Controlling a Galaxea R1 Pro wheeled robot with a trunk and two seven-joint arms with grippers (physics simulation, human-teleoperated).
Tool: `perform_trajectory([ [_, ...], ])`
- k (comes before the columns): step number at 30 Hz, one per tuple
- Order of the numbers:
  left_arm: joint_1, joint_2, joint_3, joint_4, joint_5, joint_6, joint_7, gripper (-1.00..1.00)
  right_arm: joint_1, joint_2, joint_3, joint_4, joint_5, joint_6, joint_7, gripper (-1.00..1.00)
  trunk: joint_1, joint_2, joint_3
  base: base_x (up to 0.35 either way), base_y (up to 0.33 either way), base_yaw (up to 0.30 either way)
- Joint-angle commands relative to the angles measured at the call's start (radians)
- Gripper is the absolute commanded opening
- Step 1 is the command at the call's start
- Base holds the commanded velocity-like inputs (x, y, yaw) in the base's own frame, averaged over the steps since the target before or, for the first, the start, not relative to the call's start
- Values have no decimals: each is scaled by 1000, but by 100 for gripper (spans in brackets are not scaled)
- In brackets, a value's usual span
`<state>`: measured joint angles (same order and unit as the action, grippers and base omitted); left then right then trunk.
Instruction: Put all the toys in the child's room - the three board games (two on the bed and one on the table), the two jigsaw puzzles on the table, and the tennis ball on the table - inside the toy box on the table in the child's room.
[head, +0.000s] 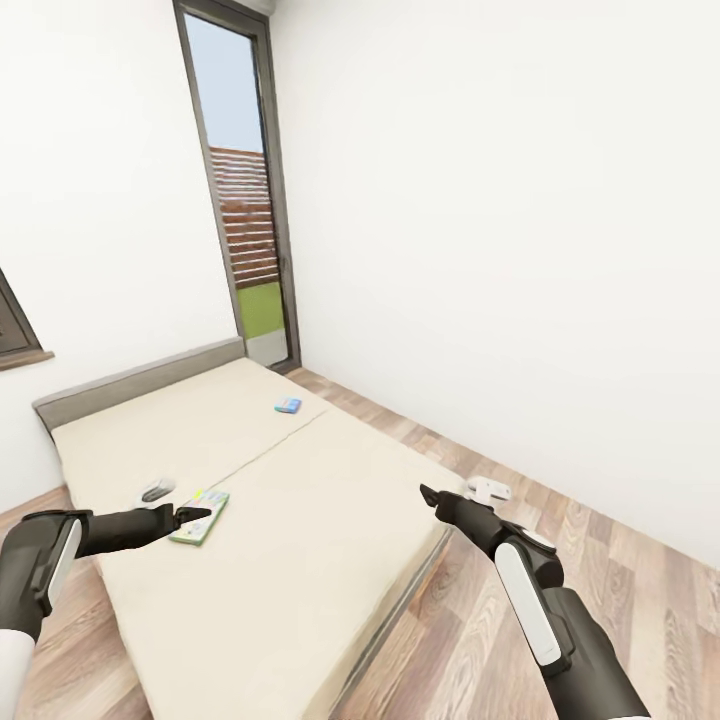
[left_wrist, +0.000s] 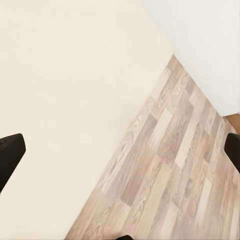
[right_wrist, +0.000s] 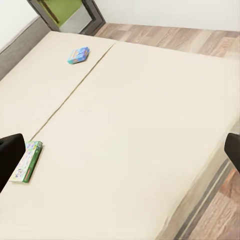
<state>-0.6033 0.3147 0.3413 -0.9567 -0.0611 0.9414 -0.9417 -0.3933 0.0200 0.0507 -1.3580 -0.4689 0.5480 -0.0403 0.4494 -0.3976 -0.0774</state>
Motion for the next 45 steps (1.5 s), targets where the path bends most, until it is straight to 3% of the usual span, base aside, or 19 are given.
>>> perform_trajectory([
  [1,-1,0,2,0,-6,6,-8,100,-1,0,0,-1,-7,4,-4,100,1,-2,-2,-60,98,-119],
  [18,-1,0,2,0,-6,6,-8,100,-1,1,0,-1,-7,4,-4,100,1,-2,-2,-40,57,-78],
  [45,-1,0,3,0,-5,8,-9,100,-1,1,0,0,-7,3,-4,100,1,-2,-2,-44,152,-40],
])
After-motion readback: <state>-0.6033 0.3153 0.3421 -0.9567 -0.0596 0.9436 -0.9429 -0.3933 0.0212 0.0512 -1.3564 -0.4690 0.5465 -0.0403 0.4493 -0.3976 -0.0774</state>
